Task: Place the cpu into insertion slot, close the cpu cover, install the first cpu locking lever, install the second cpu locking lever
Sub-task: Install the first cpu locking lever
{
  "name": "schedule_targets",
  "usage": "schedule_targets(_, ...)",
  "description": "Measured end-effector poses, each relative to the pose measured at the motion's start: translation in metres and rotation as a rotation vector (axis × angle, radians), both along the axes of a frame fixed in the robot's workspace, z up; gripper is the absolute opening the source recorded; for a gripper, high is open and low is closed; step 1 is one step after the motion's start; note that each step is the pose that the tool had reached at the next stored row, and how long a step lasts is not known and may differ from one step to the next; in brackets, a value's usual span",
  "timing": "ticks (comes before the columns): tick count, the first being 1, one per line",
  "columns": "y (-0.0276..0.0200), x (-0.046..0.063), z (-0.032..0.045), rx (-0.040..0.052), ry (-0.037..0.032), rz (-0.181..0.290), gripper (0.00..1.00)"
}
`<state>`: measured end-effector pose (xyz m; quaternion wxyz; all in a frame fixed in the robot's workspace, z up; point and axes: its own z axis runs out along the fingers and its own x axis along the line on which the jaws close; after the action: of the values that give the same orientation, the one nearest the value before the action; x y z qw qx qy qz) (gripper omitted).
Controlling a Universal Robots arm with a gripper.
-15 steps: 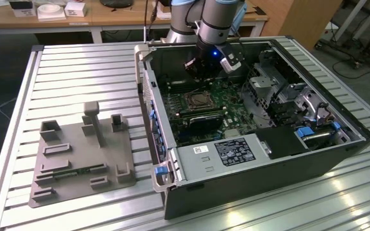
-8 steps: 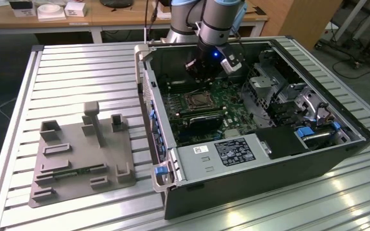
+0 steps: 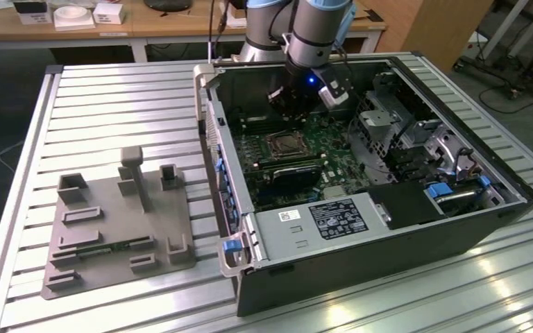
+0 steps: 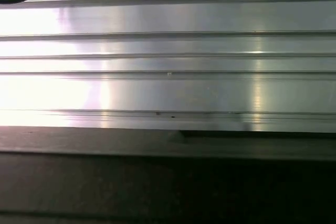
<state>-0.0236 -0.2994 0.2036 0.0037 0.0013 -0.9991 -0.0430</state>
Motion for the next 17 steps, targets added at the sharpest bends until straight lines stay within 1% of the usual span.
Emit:
schedule_targets(10,0.0000,0.0002,-0.0026,-0.0003,0.0000,0.010,0.11)
schedule_targets(17,0.0000,0.0003,-0.0027,-0.0003,0.0000,0.012,0.11)
